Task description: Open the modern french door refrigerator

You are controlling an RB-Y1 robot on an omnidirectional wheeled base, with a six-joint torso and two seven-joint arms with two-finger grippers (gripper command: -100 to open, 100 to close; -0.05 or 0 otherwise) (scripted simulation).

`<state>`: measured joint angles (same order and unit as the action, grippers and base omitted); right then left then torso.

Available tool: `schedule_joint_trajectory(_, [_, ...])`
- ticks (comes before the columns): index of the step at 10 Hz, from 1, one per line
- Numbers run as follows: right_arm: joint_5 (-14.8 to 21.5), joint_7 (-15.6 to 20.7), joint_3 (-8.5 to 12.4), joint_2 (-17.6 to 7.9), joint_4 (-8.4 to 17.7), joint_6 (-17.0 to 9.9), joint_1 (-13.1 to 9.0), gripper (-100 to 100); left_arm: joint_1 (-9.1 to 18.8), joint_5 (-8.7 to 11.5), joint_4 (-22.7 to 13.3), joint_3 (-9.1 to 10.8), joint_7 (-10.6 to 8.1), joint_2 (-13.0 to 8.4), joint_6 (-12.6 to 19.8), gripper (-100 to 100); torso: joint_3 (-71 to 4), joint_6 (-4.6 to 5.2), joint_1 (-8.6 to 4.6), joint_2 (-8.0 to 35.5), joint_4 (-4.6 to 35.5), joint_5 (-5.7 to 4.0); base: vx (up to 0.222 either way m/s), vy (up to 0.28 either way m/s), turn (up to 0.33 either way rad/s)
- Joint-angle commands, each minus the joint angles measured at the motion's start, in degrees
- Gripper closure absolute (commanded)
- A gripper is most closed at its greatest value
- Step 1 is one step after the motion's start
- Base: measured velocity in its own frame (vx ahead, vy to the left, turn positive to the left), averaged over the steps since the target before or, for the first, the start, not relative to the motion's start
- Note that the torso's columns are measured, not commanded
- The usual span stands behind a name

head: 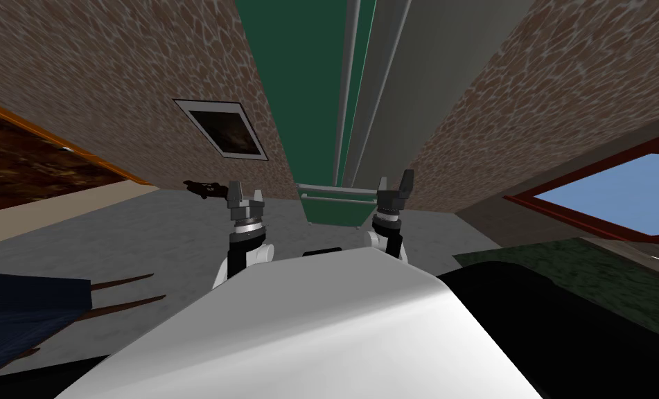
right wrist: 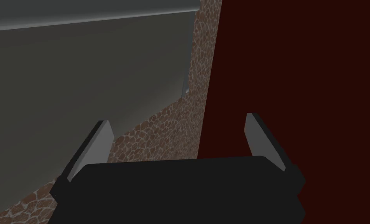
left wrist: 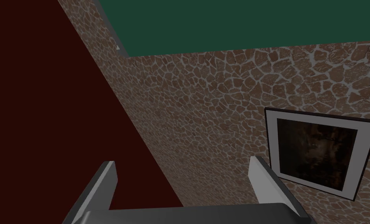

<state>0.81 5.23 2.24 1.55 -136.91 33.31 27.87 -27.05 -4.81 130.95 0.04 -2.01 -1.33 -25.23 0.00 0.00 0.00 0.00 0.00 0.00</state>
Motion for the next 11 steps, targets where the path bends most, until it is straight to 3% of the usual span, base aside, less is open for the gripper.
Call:
schedule_joint_trajectory(1, [0.0,0.0,0.0,0.0,0.0,0.0,0.0,0,0.0,0.0,0.0,0.00,0.00,0.0,0.0,0,-4.7,0.00,0.00,2.3,2.3,0.00,0.000,0.000,0.000])
schedule_joint_trajectory(9, [0.0,0.0,0.0,0.0,0.0,0.0,0.0,0,0.0,0.0,0.0,0.00,0.00,0.0,0.0,0,-70.7,0.00,0.00,35.4,35.4,0.00,0.000,0.000,0.000])
schedule_joint_trajectory(10, [0.3,0.3,0.5,-2.7,0.1,0.0,0.2,-100,0.0,0.0,0.0,0.00,0.00,0.0,0.0,0,-79.2,0.00,0.00,39.6,39.6,0.00,0.011,0.005,0.040])
schedule_joint_trajectory(11, [0.7,0.5,0.9,-4.3,0.2,0.0,0.5,-100,0.0,0.0,0.0,0.00,0.00,0.0,0.0,0,-83.1,-0.01,0.00,41.5,41.5,0.00,0.014,0.008,0.067])
